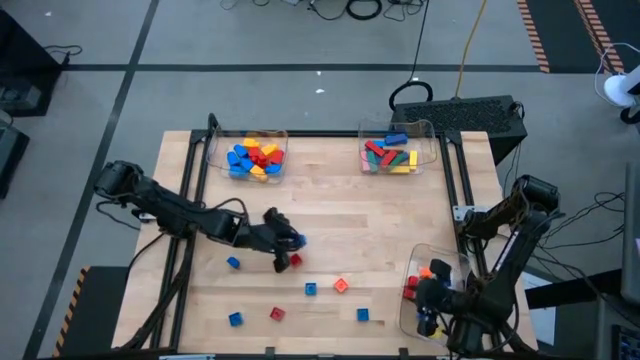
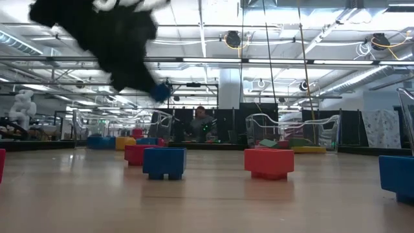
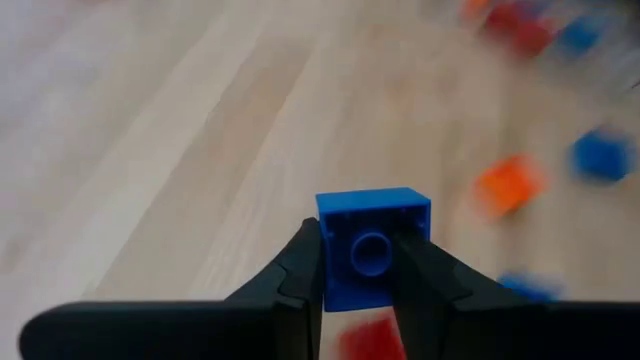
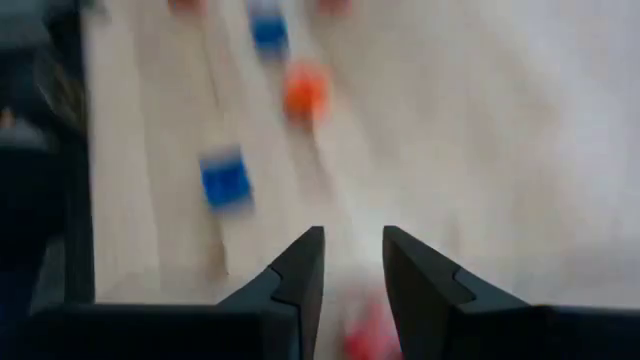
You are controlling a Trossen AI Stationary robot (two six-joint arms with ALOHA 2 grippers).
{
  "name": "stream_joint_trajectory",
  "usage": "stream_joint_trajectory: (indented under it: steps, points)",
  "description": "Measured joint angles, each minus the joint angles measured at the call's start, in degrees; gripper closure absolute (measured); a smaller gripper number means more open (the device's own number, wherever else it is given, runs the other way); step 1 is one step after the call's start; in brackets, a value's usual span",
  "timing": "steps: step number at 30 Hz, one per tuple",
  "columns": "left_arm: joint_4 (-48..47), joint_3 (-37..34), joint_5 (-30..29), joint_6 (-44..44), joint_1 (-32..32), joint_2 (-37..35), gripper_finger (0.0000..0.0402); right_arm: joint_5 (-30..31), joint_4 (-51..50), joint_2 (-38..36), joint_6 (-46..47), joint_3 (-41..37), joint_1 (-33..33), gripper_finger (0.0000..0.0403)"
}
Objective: Sort blocks by size
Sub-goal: Put the 4 stud blue game piece into the bottom transparent bin
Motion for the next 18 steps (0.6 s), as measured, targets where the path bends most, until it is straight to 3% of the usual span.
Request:
stream_joint_trajectory:
  steps: [3,5,10,18]
  points:
    - [5.1,2.45,1.35,4.9,0.41,-0.03,0.0318,14.63,5.06,-0.06,-10.52,0.71,-0.3,0.0316]
    - [9.03,3.74,3.05,7.81,0.69,0.56,0.0318,21.17,10.71,-0.04,-20.42,0.71,-1.32,0.0315]
    - [15.29,6.52,8.84,11.94,1.36,3.59,0.0318,22.52,21.45,0.04,-45.16,0.69,-7.59,0.0296]
    - [29.85,11.16,8.79,14.12,2.05,12.97,0.0318,21.47,31.94,0.04,-62.63,0.69,-18.1,0.0215]
